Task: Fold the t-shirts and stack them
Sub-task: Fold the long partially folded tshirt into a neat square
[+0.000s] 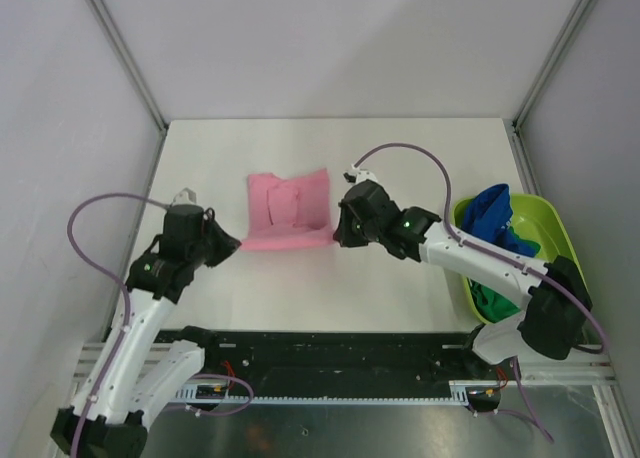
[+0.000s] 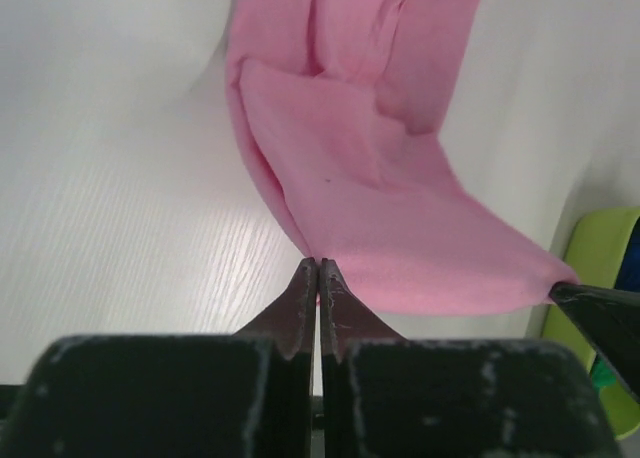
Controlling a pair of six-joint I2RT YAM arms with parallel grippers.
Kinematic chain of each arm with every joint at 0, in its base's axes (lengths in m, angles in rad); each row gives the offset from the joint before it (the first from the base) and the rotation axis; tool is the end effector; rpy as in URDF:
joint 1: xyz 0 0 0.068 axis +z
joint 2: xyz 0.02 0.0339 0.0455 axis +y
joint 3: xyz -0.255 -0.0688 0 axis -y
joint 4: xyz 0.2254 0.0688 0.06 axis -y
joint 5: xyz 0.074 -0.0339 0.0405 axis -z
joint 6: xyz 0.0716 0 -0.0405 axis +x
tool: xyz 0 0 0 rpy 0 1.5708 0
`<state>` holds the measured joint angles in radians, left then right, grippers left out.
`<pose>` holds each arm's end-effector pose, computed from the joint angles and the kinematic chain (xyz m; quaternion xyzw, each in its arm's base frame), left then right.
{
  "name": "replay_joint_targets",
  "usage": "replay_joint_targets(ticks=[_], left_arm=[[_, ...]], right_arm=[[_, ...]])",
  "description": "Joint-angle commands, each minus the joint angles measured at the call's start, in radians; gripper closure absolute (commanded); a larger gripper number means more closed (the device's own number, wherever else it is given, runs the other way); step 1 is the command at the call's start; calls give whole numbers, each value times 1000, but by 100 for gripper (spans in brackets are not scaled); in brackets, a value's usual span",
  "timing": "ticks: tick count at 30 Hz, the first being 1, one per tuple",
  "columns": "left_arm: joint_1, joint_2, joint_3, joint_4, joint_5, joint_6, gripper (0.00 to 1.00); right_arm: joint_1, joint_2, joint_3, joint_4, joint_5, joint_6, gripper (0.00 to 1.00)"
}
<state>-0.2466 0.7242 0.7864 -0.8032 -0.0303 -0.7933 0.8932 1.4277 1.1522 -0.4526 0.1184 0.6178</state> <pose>0.1534 -0.0364 0.2581 -0.2529 0.8794 -0.1882 0.3567 0.2104 0.2480 0.2658 -0.1011 0.9056 0.2406 0.3342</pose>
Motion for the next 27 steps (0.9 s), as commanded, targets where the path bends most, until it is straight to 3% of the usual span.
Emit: replay_joint_targets(ticks=[1,13,27], left_arm=[[1,129,145,68,-92,27,100],[54,633,451,295,-154,74,100],[149,1086,690,489,-137,112,100]], right_arm=[[-76,45,100,49,27,-44,100],[-256,400,399,226,-44,-115,100],[-321,893,924,284,-68,-151,100]])
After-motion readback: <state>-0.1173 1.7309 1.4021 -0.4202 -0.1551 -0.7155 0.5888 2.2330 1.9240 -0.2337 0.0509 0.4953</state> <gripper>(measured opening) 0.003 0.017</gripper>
